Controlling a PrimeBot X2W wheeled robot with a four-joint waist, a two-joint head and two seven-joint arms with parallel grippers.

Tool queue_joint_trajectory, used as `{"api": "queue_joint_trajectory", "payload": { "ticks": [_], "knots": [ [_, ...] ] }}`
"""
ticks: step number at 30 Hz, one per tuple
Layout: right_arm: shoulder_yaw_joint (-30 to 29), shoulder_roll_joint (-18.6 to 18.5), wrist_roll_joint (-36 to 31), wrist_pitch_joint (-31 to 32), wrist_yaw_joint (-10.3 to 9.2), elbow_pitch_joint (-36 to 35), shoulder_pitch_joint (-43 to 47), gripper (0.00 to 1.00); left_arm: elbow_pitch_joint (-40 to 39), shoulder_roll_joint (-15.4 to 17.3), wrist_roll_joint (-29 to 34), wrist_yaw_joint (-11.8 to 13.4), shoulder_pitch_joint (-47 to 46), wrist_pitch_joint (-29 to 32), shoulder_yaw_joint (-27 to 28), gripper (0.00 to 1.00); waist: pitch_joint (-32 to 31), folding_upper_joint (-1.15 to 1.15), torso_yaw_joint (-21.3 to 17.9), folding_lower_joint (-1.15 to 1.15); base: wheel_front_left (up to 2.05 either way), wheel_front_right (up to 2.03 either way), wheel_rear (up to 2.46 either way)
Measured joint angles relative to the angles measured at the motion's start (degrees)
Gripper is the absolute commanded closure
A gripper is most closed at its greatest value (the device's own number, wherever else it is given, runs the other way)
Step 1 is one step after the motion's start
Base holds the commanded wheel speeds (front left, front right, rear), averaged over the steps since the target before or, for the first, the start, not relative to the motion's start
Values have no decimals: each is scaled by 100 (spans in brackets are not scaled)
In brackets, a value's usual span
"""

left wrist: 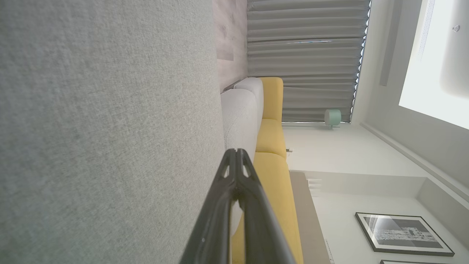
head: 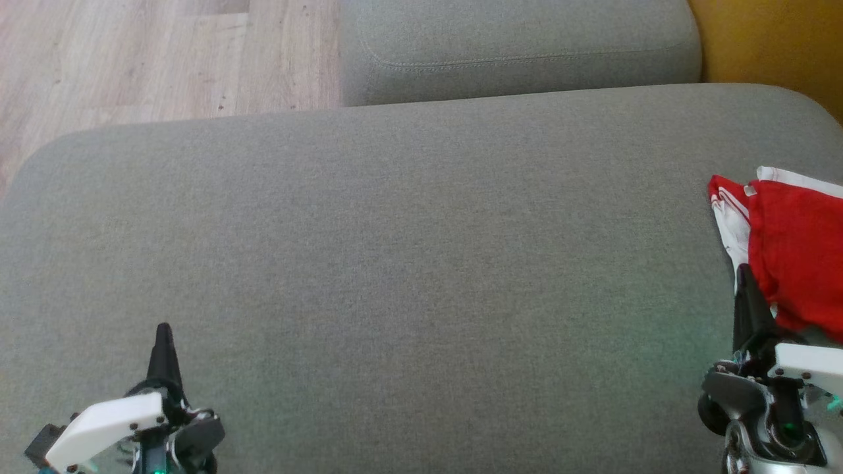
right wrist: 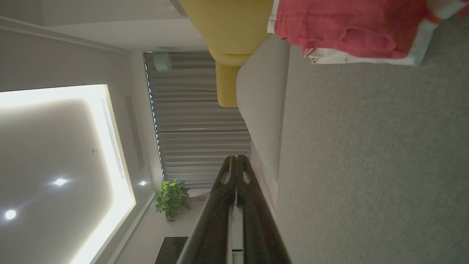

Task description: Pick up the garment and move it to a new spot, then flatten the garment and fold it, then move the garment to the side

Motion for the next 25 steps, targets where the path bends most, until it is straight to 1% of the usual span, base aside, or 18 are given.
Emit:
{"api": "queue_joint_trajectory", "payload": {
  "ticks": [25],
  "knots": [
    [0,0,0,0,0,0,0,100,0,0,0,0,0,0,0,100,0,0,0,0,0,0,0]
  ]
}}
